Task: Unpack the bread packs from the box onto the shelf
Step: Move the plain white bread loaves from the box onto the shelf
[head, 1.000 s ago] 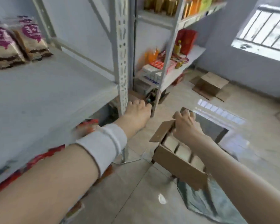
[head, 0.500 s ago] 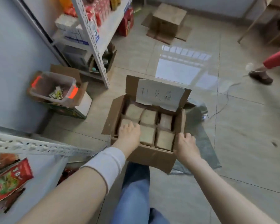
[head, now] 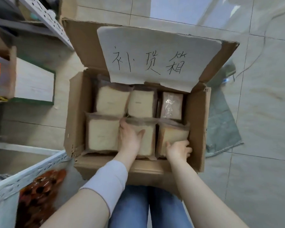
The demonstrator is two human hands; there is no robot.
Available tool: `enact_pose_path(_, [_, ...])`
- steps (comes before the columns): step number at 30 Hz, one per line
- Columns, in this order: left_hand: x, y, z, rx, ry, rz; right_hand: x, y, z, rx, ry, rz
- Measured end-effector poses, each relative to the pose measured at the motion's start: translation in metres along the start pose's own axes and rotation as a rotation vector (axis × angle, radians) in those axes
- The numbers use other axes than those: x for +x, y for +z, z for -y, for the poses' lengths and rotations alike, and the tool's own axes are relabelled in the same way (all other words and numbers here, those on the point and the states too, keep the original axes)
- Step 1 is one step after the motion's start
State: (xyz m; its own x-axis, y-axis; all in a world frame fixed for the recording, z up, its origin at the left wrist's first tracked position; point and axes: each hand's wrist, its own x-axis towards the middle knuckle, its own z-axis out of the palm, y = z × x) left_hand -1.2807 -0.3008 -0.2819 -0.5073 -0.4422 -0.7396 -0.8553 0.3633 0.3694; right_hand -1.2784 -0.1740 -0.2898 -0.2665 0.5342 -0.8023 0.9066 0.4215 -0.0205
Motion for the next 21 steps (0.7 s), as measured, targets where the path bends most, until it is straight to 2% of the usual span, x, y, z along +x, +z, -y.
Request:
enact_pose_path(4, [-0.006,-0.007,0.000,-0.127,0.011,-0.113,0.005,-0.002,-0.006,0.089,-0.042,-0.073])
enact_pose_path(8, [-0.004,-0.026,-0.002,-0.199,-0.021,-0.050,-0.004,-0.013,-0.017,-0.017,-0.145,-0.118])
enact_pose_path(11, [0.000,-0.038,0.001,-0.155,-0.032,0.046,-0.009,-0.017,-0.018,-0.093,-0.190,-0.069])
enact_pose_path(15, [-0.008,-0.054,0.005,-0.201,0.014,0.088,-0.010,-0.028,-0.013,-0.015,-0.231,0.028])
enact_pose_path(21, [-0.065,-0.105,0.010,-0.440,0.079,-0.041,-0.052,-0.068,-0.020,0.098,-0.337,0.076])
